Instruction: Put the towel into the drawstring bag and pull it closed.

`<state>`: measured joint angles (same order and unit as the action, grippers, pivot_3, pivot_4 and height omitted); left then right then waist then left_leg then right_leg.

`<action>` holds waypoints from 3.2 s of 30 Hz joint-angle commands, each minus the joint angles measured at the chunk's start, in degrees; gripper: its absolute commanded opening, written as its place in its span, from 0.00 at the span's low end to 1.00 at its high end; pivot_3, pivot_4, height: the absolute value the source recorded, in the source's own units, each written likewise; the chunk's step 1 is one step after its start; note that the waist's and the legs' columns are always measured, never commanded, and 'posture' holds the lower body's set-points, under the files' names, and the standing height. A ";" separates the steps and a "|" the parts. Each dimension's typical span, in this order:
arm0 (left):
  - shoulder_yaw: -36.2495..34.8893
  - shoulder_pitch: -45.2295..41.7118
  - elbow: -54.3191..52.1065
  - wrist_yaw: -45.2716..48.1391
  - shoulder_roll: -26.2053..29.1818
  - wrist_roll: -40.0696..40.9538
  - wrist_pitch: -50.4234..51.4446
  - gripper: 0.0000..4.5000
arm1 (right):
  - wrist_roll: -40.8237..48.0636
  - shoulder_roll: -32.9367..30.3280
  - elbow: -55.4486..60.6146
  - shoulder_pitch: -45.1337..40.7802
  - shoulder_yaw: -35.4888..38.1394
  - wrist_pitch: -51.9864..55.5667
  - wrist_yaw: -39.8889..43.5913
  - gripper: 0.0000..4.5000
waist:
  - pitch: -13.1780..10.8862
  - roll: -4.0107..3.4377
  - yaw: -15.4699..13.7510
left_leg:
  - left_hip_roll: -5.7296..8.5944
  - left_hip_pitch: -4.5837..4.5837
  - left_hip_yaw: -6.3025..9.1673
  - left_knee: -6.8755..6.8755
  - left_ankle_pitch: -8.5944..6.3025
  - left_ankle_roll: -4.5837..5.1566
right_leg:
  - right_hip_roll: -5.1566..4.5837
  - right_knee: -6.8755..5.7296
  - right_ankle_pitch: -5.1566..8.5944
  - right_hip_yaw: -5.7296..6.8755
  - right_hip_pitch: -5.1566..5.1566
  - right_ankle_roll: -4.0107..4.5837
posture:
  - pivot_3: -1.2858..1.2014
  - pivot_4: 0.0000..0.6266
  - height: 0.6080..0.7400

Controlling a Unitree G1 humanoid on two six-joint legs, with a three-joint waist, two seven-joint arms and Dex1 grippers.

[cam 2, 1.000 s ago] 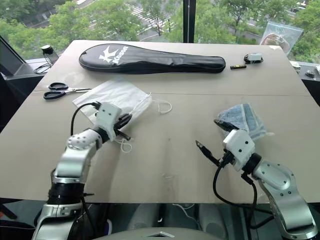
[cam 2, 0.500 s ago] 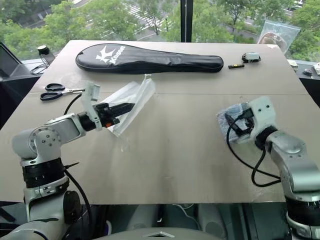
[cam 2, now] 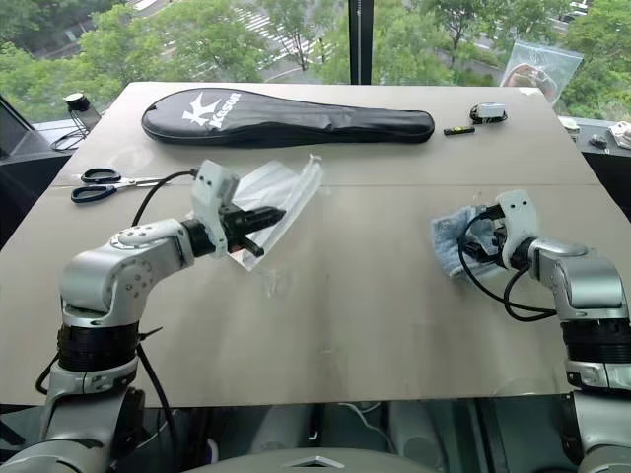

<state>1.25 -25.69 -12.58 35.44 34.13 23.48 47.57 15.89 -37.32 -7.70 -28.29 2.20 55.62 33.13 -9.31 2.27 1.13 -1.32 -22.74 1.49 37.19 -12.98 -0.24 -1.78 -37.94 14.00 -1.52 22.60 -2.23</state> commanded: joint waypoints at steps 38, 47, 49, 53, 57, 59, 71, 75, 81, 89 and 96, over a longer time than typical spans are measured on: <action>-11.33 -3.63 0.24 -4.18 -9.02 12.54 14.07 0.00 | -9.56 22.50 1.16 -3.53 -27.00 -24.54 8.34 0.01 | -0.45 -0.69 0.69 | 0.09 -1.02 0.40 0.07 0.01 -0.03 | -0.11 -0.11 -0.06 0.40 0.86 -0.11 | 0.52 0.24 1.00; -18.90 -5.10 -1.49 -11.04 -12.03 18.10 18.36 0.00 | -13.15 23.77 -2.64 -5.85 -27.33 -29.87 8.33 0.01 | -0.42 -0.69 1.06 | 0.10 -0.92 0.42 0.08 0.01 -0.03 | -0.12 -0.14 -0.07 0.34 0.80 -0.13 | 0.52 0.24 1.00; -17.72 -4.32 -3.09 -10.48 -11.59 18.53 18.03 0.00 | -14.30 23.88 -3.58 -6.72 -27.88 -30.68 8.55 0.01 | -0.42 -0.69 1.21 | 0.09 -0.91 0.42 0.08 0.01 -0.03 | -0.09 -0.17 -0.08 0.35 0.80 -0.12 | 0.52 0.24 1.00; -16.98 -4.47 -3.80 -11.21 -11.88 19.11 17.77 0.00 | -19.00 22.81 -3.47 -8.36 -31.00 -37.79 9.63 0.01 | -0.42 -0.70 1.23 | 0.08 -0.86 0.41 0.08 0.02 -0.04 | -0.08 -0.22 -0.08 0.31 0.80 -0.11 | 0.52 0.24 1.00; -14.94 -4.87 -4.23 -11.34 -12.23 18.90 17.21 0.00 | -23.09 21.73 -2.25 -9.78 -33.30 -43.73 10.51 0.01 | -0.42 -0.70 1.19 | 0.08 -0.86 0.41 0.08 0.02 -0.05 | -0.08 -0.22 -0.08 0.28 0.80 -0.11 | 0.52 0.24 1.00; -13.08 -4.74 -4.76 -11.09 -12.46 18.37 16.54 0.00 | -25.58 21.11 -2.01 -10.62 -34.22 -46.66 10.31 0.01 | -0.42 -0.70 1.17 | 0.09 -0.88 0.41 0.08 0.02 -0.05 | -0.08 -0.21 -0.08 0.28 0.81 -0.11 | 0.52 0.24 1.00; -8.24 -1.33 -9.74 -7.11 -9.73 21.27 17.10 0.00 | -17.67 31.54 -3.83 -9.70 -22.48 -32.56 6.70 0.01 | -0.43 -0.70 1.26 | 0.05 -0.91 0.50 0.03 0.03 -0.08 | -0.08 -0.21 -0.08 0.25 0.84 -0.09 | 0.52 0.24 1.00; -9.95 6.34 -14.68 -4.62 -4.38 23.07 18.14 0.00 | -3.95 38.17 -4.32 -8.19 -6.74 -18.25 2.11 0.01 | -0.44 -0.73 1.18 | 0.05 -0.94 0.53 0.00 0.03 -0.08 | -0.14 -0.25 -0.08 0.21 0.92 -0.08 | 0.52 0.24 1.00; -11.19 6.98 -14.36 -8.04 -6.84 25.43 19.24 0.00 | 9.25 44.61 -1.96 -8.58 5.44 -8.22 -4.00 0.01 | -0.51 -0.82 -0.32 | 0.14 -1.04 0.49 -0.01 0.02 -0.06 | -0.20 -0.15 -0.08 0.40 0.91 -0.08 | 0.52 0.24 1.00; -11.82 1.42 -9.55 -13.71 -12.74 25.65 18.73 0.00 | 0.78 37.87 3.96 -5.31 -9.28 -13.56 -1.36 0.51 | -0.53 -0.85 -0.13 | 0.15 -1.04 0.38 -0.02 0.02 -0.06 | -0.15 -0.15 -0.08 0.40 0.92 -0.09 | 0.52 0.24 1.00; -11.77 -1.17 -5.65 -13.06 -11.40 24.67 17.56 0.00 | 3.78 27.97 22.75 0.63 -10.69 -5.95 -1.31 0.82 | -0.53 -0.85 -0.11 | 0.15 -1.08 0.38 -0.02 0.02 -0.06 | -0.15 -0.11 -0.07 0.40 0.92 -0.10 | 0.52 0.24 1.00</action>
<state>-9.62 -25.87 -17.44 21.74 22.43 47.95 66.15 18.22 -9.36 10.67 -27.45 -9.14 48.78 31.82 -9.85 1.42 1.02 -1.18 -23.80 1.88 37.17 -12.96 -0.30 -1.91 -38.05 13.93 -1.13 23.53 -2.33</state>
